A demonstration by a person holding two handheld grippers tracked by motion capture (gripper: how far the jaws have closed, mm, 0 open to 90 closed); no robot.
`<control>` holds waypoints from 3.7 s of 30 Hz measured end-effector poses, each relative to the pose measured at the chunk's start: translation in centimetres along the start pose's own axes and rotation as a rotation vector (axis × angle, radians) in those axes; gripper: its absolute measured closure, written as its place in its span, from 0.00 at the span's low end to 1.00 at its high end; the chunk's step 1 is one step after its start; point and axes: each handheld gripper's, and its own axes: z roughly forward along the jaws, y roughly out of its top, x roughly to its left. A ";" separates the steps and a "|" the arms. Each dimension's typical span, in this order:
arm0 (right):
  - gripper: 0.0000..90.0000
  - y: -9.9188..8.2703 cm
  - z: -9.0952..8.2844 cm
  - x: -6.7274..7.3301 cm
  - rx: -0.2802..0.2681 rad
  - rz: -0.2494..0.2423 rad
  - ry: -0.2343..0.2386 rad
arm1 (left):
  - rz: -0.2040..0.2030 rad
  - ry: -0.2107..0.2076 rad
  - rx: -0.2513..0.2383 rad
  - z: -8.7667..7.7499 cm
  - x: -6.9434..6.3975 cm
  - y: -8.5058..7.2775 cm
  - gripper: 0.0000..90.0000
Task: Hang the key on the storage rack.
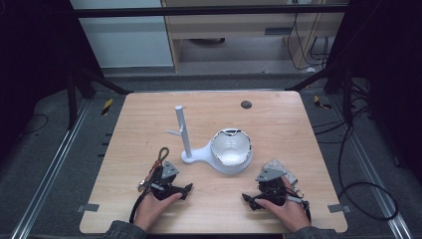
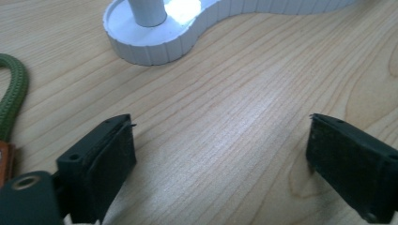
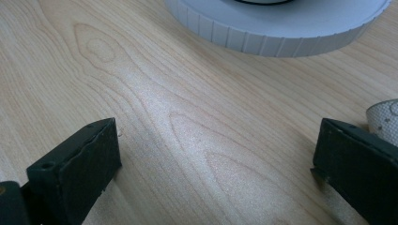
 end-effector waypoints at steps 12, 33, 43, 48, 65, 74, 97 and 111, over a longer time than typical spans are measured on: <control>0.01 0.0 0.0 0.0 0.000 0.004 -0.001 | 0.016 0.014 0.030 -1.8 1.4 0.4 0.08; 0.01 -0.1 -0.1 0.0 -0.002 0.004 -0.005 | -0.119 0.104 0.187 -5.4 9.9 1.5 0.33; 0.01 -0.2 -0.2 0.0 -0.001 0.005 -0.004 | -0.132 0.096 0.238 -3.3 9.8 2.9 0.52; 0.01 -0.2 -0.2 0.0 -0.001 0.004 -0.005 | -0.147 0.089 0.271 -2.4 9.7 3.0 0.58; 0.01 -0.3 -0.3 0.0 -0.001 0.003 -0.004 | -0.159 0.084 0.308 -1.9 9.9 2.8 0.70; 0.01 -0.3 -0.3 0.0 -0.001 0.003 -0.002 | -0.136 0.092 0.282 -2.5 9.9 2.9 0.73; 0.00 -0.2 -0.2 0.0 0.002 0.010 -0.005 | -0.044 0.104 0.038 -8.6 7.4 3.0 0.74; 0.00 -0.1 0.0 -0.1 0.002 0.026 -0.021 | -0.018 0.102 -0.069 -10.9 6.3 3.3 0.74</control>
